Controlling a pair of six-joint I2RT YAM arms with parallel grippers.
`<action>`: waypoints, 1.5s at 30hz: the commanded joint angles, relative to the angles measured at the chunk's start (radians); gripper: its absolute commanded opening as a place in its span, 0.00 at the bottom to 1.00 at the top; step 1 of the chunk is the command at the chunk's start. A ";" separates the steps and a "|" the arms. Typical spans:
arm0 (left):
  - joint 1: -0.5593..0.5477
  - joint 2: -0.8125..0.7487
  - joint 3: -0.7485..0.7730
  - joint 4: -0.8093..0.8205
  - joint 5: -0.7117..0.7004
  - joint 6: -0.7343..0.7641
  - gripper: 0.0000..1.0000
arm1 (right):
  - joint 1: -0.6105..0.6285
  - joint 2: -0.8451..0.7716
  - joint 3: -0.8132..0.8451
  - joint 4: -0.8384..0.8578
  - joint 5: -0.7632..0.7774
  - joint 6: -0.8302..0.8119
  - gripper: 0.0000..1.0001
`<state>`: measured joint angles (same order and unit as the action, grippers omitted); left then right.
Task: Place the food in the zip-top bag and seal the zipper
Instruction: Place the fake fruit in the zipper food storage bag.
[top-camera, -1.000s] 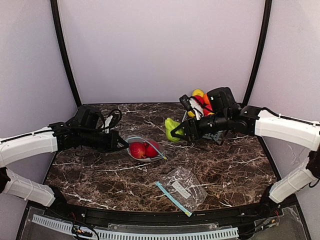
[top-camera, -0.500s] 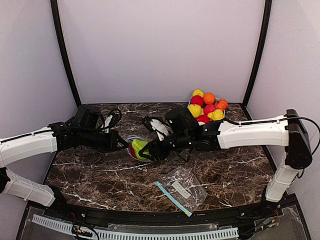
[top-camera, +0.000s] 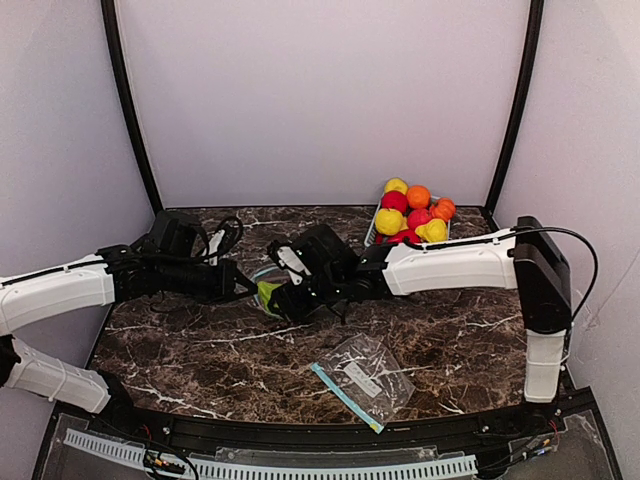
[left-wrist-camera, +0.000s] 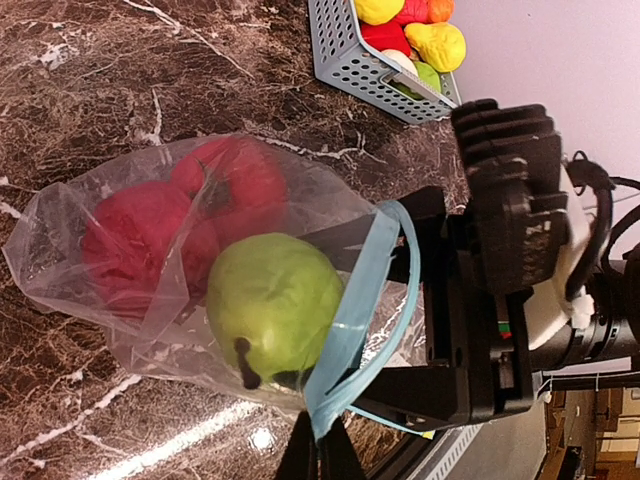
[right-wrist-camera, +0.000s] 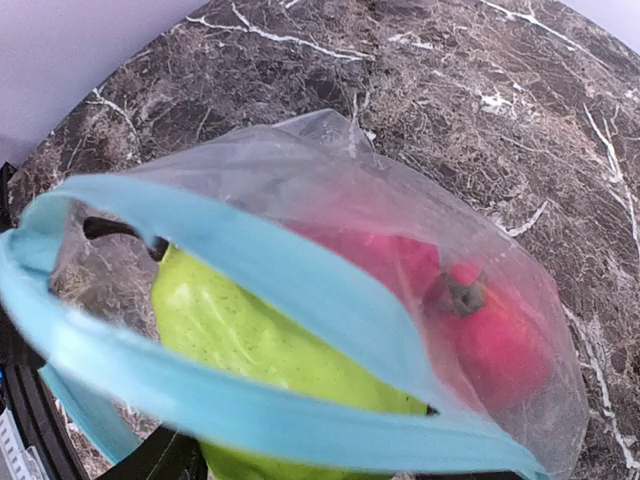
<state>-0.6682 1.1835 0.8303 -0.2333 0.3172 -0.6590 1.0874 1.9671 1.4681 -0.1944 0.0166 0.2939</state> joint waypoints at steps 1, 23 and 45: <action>0.004 -0.008 -0.019 0.018 0.015 0.002 0.01 | -0.001 0.070 0.091 -0.104 0.043 0.011 0.53; 0.004 -0.023 -0.028 0.012 -0.014 -0.006 0.01 | -0.027 0.042 0.134 -0.192 -0.012 -0.018 0.88; 0.015 -0.042 -0.044 -0.017 -0.046 0.019 0.01 | -0.175 -0.446 -0.119 -0.476 0.183 0.031 0.95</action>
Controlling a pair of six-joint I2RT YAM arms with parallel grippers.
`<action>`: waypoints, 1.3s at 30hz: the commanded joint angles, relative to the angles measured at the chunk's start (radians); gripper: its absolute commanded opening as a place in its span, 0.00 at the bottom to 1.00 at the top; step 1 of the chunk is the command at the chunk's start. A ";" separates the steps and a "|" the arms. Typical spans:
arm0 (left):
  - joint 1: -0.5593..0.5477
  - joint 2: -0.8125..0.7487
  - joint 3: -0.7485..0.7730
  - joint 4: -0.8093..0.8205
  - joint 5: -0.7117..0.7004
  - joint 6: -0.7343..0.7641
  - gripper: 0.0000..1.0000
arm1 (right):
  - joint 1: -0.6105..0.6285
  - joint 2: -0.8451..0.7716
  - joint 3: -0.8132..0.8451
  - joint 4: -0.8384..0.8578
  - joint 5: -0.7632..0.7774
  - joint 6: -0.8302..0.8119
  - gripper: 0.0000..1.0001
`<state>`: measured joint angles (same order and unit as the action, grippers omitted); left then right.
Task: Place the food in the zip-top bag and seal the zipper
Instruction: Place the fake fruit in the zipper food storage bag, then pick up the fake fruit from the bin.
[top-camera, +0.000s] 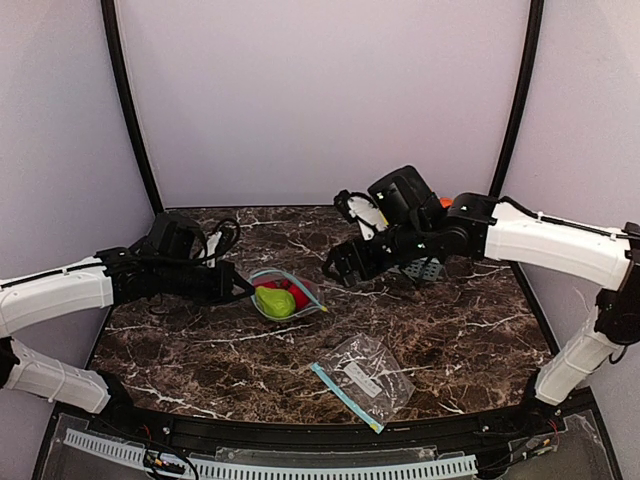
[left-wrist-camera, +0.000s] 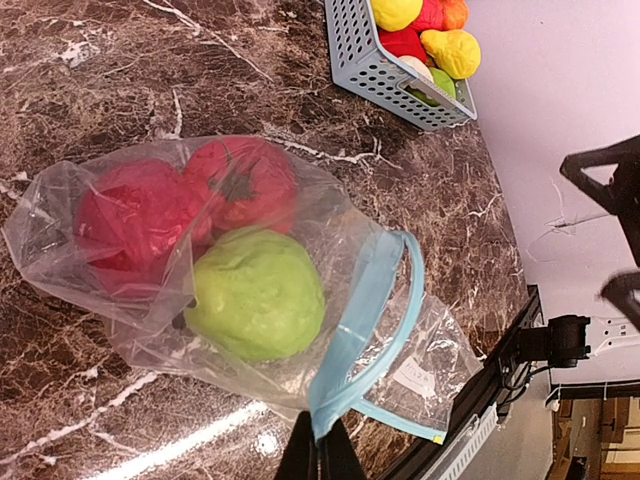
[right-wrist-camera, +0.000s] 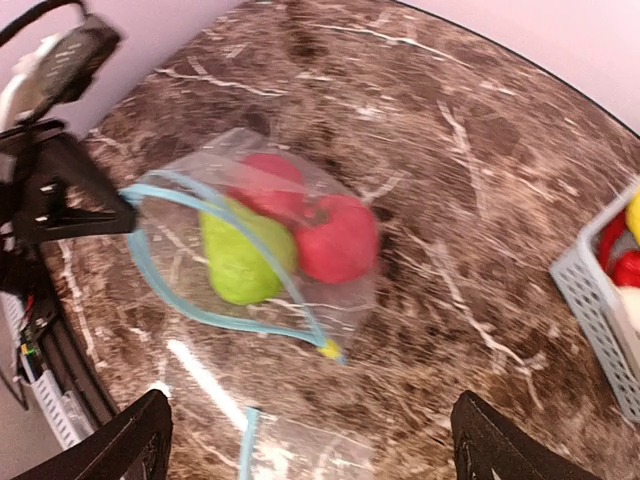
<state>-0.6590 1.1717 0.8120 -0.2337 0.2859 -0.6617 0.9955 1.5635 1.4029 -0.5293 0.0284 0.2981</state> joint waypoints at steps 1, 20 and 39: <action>0.007 -0.030 -0.026 -0.018 -0.015 0.023 0.01 | -0.112 -0.052 -0.066 -0.157 0.185 0.031 0.95; 0.007 -0.048 -0.037 -0.034 -0.019 0.033 0.01 | -0.638 0.111 0.029 -0.074 0.124 -0.124 0.92; 0.013 -0.018 -0.031 -0.033 -0.024 0.020 0.01 | -0.739 0.485 0.424 -0.050 0.009 -0.242 0.76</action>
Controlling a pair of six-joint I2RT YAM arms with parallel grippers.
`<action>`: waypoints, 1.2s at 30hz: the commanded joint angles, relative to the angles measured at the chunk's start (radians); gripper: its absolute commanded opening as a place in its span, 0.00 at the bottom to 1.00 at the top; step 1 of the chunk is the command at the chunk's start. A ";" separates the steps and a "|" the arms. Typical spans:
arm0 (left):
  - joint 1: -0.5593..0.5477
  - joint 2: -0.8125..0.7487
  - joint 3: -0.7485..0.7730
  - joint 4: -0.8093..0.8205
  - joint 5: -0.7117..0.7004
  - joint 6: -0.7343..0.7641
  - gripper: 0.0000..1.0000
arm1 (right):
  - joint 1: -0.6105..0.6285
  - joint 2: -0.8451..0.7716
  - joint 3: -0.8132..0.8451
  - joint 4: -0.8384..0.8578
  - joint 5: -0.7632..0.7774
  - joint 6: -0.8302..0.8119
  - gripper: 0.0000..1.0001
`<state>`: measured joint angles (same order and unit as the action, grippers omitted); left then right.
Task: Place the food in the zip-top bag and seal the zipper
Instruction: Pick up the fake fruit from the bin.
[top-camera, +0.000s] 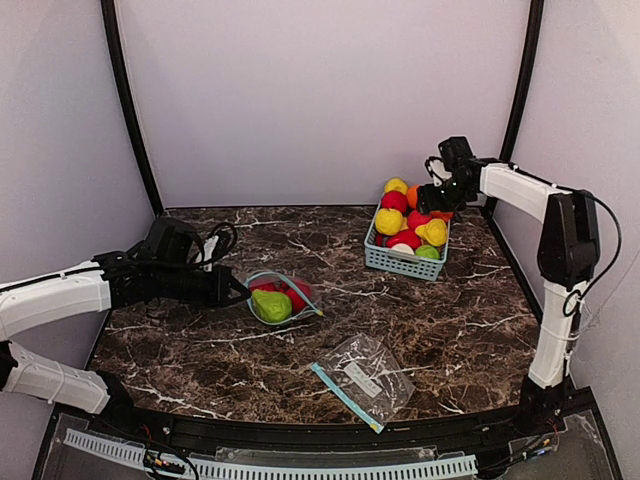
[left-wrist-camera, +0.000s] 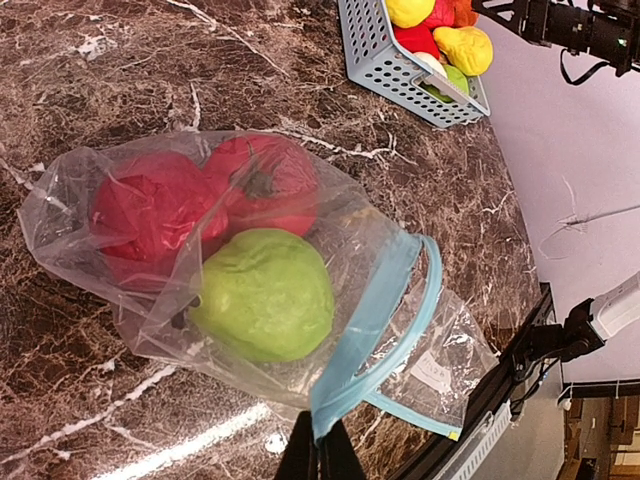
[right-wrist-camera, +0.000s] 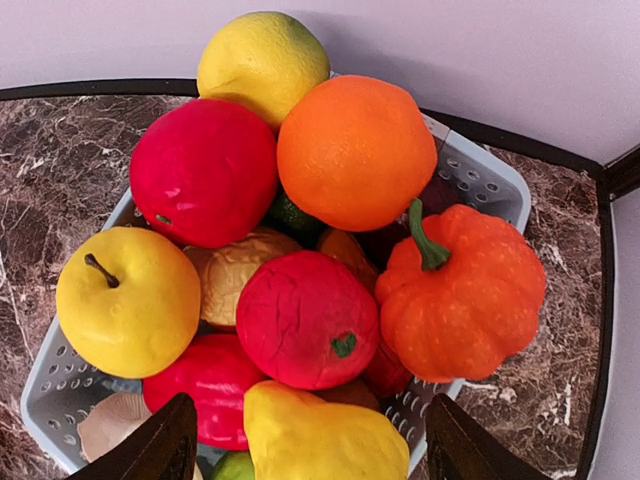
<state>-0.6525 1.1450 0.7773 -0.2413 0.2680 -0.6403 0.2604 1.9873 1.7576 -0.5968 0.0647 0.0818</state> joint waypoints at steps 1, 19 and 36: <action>0.008 0.010 0.007 -0.027 -0.006 -0.001 0.01 | -0.004 0.077 0.085 0.015 -0.025 -0.027 0.76; 0.010 -0.004 0.015 -0.056 -0.025 0.000 0.01 | -0.009 0.252 0.223 -0.032 -0.024 -0.075 0.67; 0.010 -0.002 0.009 -0.051 -0.025 0.003 0.01 | -0.009 0.260 0.258 -0.039 -0.061 -0.075 0.35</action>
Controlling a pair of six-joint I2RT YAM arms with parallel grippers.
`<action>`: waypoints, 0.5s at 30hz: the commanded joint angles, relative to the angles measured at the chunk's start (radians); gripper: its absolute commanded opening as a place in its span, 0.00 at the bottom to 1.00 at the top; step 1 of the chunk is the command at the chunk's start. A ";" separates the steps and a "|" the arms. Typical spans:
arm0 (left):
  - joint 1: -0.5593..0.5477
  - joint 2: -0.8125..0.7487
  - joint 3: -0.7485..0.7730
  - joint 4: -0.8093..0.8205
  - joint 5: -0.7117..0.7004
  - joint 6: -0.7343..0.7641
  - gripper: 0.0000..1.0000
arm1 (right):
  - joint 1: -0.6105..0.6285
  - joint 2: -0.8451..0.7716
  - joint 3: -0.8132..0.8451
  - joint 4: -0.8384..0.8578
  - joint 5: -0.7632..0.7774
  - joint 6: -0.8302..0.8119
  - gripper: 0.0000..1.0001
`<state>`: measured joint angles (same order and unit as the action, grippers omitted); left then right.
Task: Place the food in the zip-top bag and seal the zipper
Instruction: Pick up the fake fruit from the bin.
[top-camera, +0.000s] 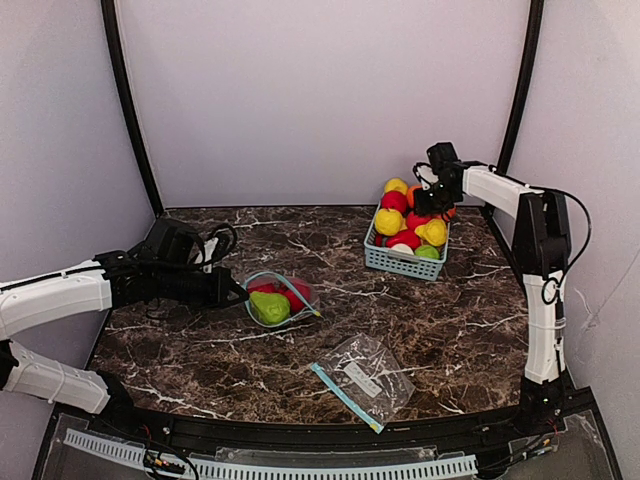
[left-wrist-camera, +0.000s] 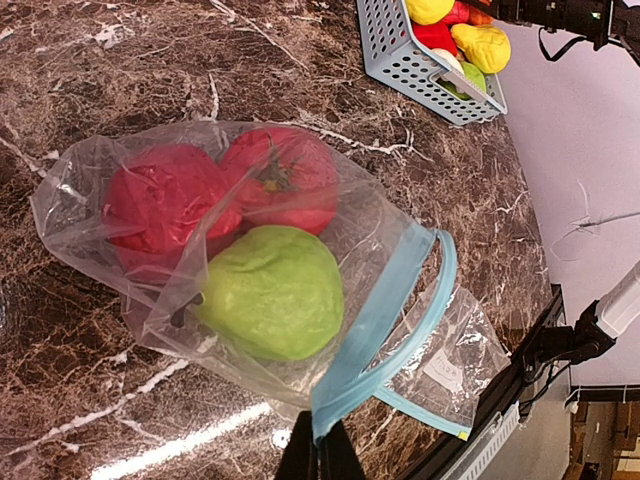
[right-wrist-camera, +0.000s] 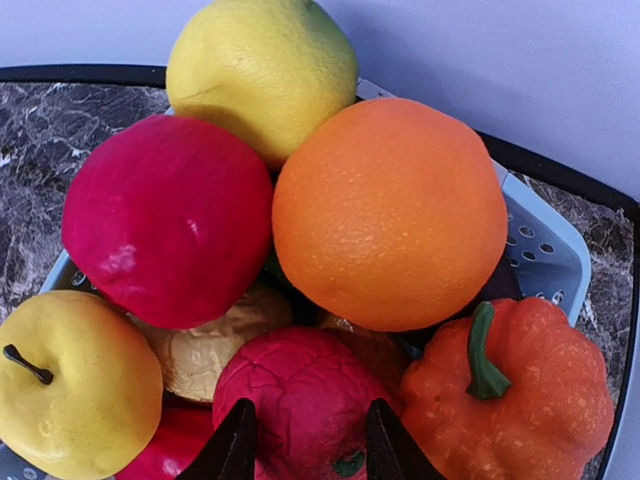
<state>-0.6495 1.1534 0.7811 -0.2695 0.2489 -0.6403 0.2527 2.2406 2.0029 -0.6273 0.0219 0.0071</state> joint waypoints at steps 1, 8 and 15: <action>0.007 -0.011 0.003 -0.022 -0.006 0.003 0.01 | -0.001 0.001 0.013 -0.008 -0.018 0.000 0.34; 0.007 -0.016 -0.001 -0.020 -0.003 0.002 0.01 | -0.001 -0.004 0.005 -0.013 -0.031 -0.016 0.55; 0.007 -0.020 -0.002 -0.022 0.001 0.003 0.01 | 0.001 0.032 0.021 -0.040 -0.025 -0.056 0.64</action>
<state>-0.6479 1.1534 0.7811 -0.2703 0.2493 -0.6403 0.2523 2.2406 2.0045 -0.6476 -0.0002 -0.0208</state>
